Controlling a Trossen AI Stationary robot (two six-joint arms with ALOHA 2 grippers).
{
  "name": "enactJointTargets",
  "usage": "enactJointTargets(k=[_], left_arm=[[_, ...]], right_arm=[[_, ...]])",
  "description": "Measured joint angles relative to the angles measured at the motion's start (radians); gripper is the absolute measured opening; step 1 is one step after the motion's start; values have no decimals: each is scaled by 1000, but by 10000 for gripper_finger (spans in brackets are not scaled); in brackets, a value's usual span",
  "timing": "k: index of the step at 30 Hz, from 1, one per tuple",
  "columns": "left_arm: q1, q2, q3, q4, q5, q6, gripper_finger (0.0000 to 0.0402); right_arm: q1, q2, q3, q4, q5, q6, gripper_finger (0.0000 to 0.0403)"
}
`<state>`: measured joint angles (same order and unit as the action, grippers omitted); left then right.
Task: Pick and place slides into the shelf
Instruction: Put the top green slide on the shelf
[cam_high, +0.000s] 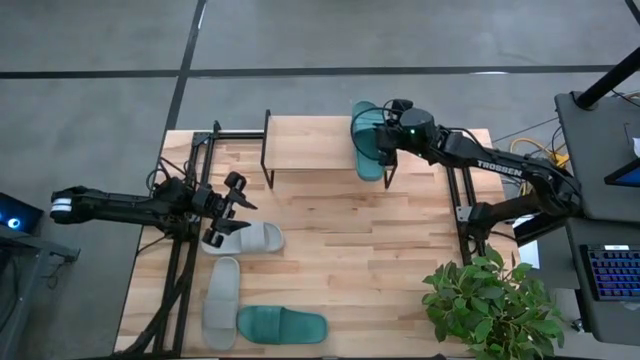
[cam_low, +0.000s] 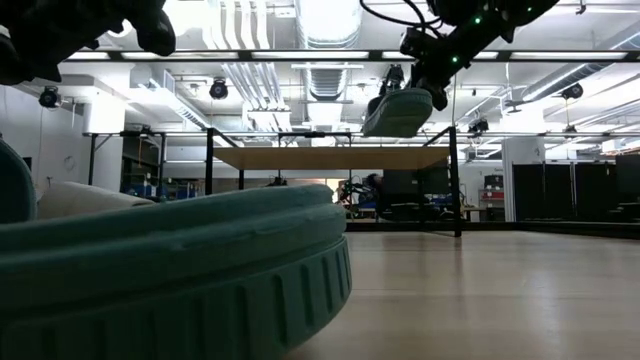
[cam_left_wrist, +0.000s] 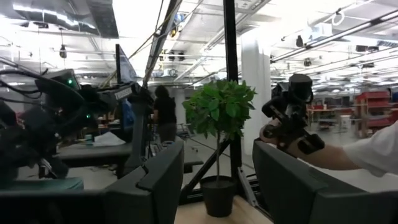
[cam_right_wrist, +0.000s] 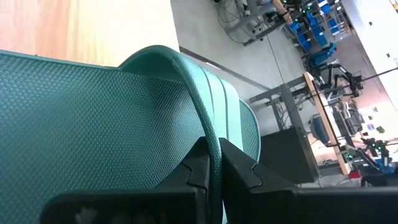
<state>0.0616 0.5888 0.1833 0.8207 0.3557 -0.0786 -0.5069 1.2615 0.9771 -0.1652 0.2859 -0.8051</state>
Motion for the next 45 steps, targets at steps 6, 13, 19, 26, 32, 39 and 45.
enactJointTargets(k=[6, 13, 19, 26, 32, 39, 45], left_arm=[[0, 4, 0, 0, -2, 38, 178], [0, 14, 0, -1, -2, 43, 178], [0, 13, 0, 0, -17, 43, 178], [1, 13, 0, 0, -19, 60, 178], [2, 27, 0, 0, -21, 67, 178], [2, 51, 0, 0, -21, 67, 178], [2, 66, 0, 0, -21, 67, 178]], right_arm=[[-40, 3, 0, 1, -16, 8, 11], [-75, 6, -2, 0, -90, 1, 11], [-89, 6, -2, 3, -110, -31, 12], [-107, 43, -7, 38, -136, -44, 12], [-116, 106, -8, 35, -140, -53, 12], [-125, 108, -7, 38, -135, -55, 12], [-125, 83, -7, 30, -127, -59, 12]])
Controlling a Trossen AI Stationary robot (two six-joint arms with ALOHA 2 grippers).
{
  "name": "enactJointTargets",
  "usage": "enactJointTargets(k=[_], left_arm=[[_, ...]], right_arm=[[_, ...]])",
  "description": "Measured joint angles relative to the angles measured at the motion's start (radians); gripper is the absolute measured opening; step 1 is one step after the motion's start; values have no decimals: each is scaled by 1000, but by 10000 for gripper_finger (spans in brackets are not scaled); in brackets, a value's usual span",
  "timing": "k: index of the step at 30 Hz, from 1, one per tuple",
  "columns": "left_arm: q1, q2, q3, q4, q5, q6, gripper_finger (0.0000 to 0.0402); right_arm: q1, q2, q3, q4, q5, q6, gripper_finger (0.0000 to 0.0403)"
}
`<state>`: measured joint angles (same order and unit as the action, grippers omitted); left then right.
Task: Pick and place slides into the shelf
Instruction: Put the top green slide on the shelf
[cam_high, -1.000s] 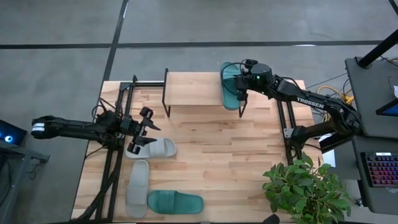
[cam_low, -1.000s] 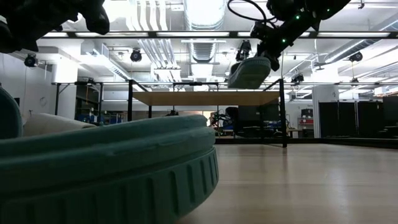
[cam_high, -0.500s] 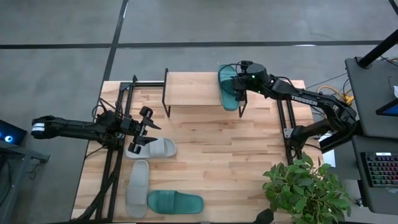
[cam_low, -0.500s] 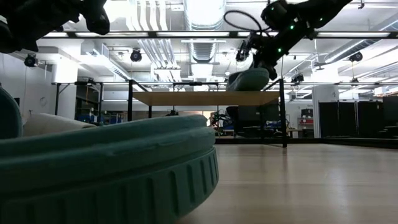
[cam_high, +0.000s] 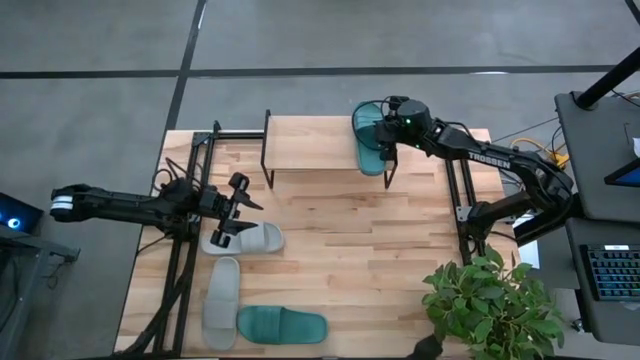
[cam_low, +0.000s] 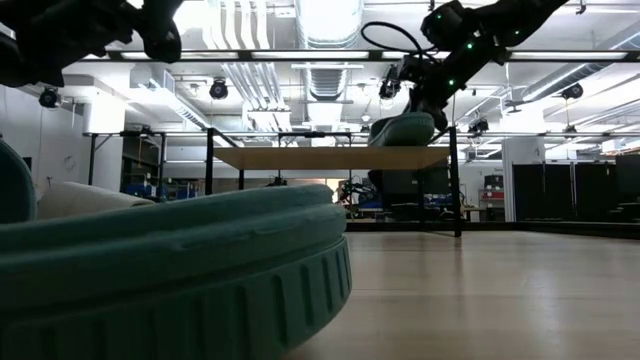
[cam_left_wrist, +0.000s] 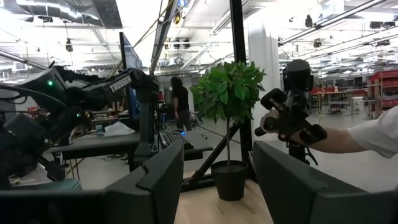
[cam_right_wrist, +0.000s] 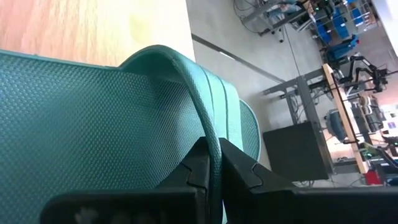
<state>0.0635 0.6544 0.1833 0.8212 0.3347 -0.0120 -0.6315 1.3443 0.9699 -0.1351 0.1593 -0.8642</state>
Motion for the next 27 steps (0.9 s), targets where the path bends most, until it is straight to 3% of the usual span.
enactJointTargets(k=[27], left_arm=[[1, -2, 0, 8, -3, 3, 178]], right_arm=[[0, -8, 1, -65, 52, 72, 28]])
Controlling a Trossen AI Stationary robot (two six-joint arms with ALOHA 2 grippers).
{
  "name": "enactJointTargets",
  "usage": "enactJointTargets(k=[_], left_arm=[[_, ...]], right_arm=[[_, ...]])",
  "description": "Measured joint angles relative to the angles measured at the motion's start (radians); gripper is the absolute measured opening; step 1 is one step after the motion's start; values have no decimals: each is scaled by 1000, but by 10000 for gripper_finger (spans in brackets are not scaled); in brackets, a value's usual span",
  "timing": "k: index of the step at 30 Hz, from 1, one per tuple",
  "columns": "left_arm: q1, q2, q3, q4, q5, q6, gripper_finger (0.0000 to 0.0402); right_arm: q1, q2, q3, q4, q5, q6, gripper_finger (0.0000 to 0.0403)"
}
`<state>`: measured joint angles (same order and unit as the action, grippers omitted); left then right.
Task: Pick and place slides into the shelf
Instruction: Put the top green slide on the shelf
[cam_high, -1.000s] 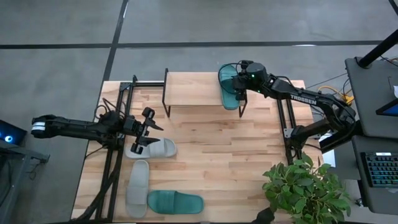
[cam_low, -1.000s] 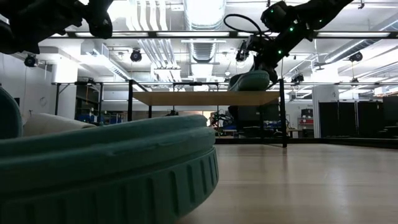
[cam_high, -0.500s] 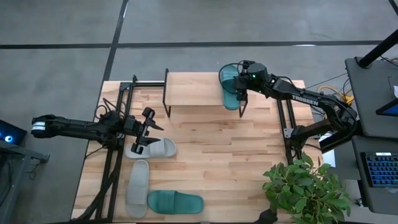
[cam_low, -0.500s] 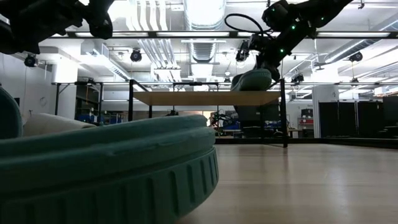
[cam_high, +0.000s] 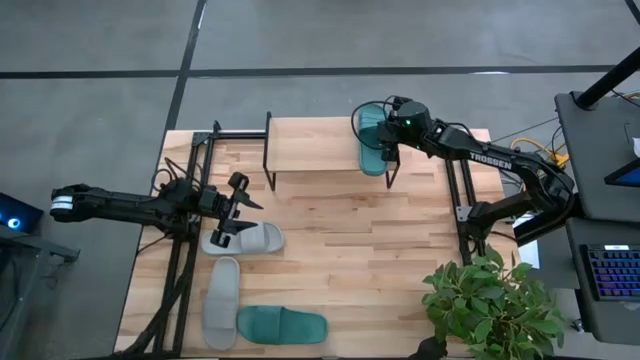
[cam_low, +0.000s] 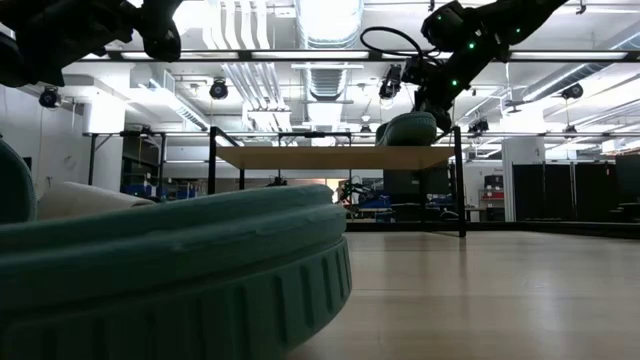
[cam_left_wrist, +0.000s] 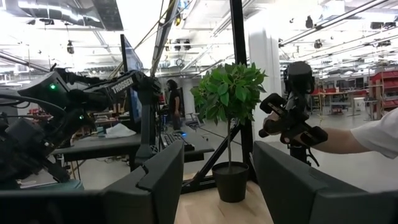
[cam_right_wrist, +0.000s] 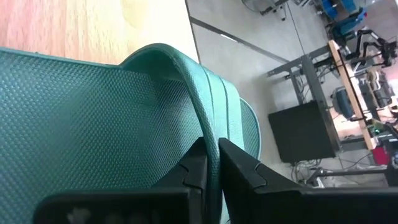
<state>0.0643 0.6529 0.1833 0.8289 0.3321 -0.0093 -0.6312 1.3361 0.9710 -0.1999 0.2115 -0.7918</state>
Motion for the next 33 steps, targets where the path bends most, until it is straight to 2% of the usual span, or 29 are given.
enactJointTargets(k=[12, 23, 27, 33], left_arm=[[0, -1, 0, 0, 0, 0, 178], [0, -1, 0, 0, 0, 0, 178], [0, -1, 0, 0, 0, 0, 178], [0, -2, 0, 0, 0, 0, 178]], right_arm=[[1, 0, 12, -24, -1, 59, 83], [7, -1, 123, -221, -7, 148, 141], [9, -1, 173, -291, -16, 204, 150], [42, -2, 256, -413, -91, 280, 145]])
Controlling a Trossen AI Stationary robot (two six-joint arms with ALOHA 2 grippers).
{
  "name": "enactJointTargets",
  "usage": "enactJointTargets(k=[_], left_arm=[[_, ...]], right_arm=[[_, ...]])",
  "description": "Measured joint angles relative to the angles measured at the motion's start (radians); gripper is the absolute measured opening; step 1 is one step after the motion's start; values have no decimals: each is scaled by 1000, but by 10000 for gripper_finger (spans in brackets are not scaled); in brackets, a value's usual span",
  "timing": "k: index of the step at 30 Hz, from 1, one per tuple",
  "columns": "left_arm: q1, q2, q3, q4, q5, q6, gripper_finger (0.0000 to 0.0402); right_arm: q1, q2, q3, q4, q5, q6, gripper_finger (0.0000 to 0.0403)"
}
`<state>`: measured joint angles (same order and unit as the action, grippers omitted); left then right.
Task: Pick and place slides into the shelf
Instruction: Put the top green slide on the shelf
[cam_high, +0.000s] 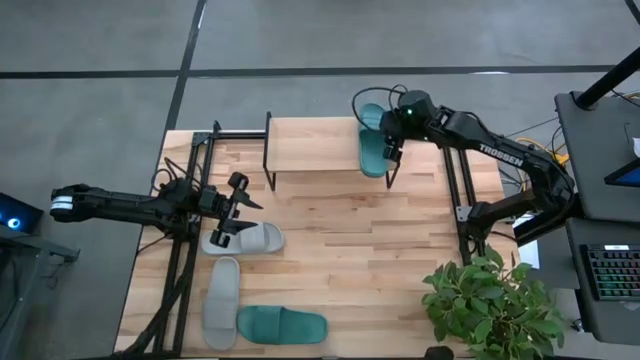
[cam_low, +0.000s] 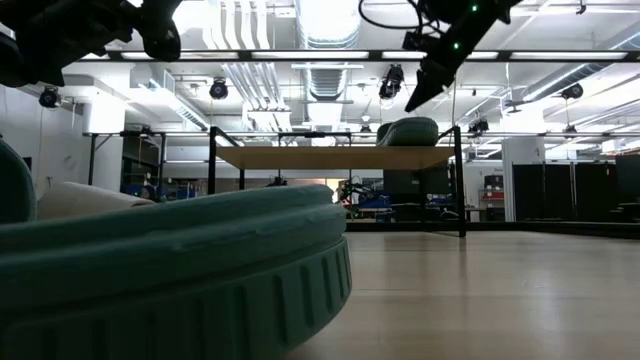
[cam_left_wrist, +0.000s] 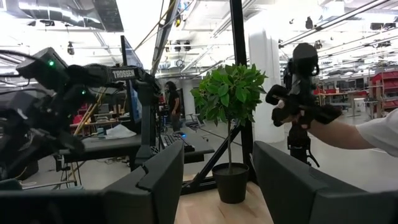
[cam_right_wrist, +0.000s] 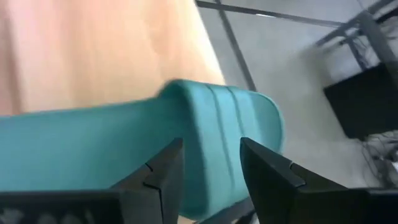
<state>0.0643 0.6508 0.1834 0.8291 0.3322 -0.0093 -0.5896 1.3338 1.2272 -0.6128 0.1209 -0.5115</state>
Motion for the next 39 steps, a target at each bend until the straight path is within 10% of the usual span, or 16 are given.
enactJointTargets(k=[11, 20, 39], left_arm=[[0, 1, 0, -1, 0, 0, 178], [0, 1, 0, -1, 0, 0, 178], [0, 1, 0, -1, 0, 0, 178]], right_arm=[[209, -5, 42, -91, 24, 24, 129], [401, -7, 41, -175, 252, 56, 129], [513, -43, -15, -248, 273, 211, 125]])
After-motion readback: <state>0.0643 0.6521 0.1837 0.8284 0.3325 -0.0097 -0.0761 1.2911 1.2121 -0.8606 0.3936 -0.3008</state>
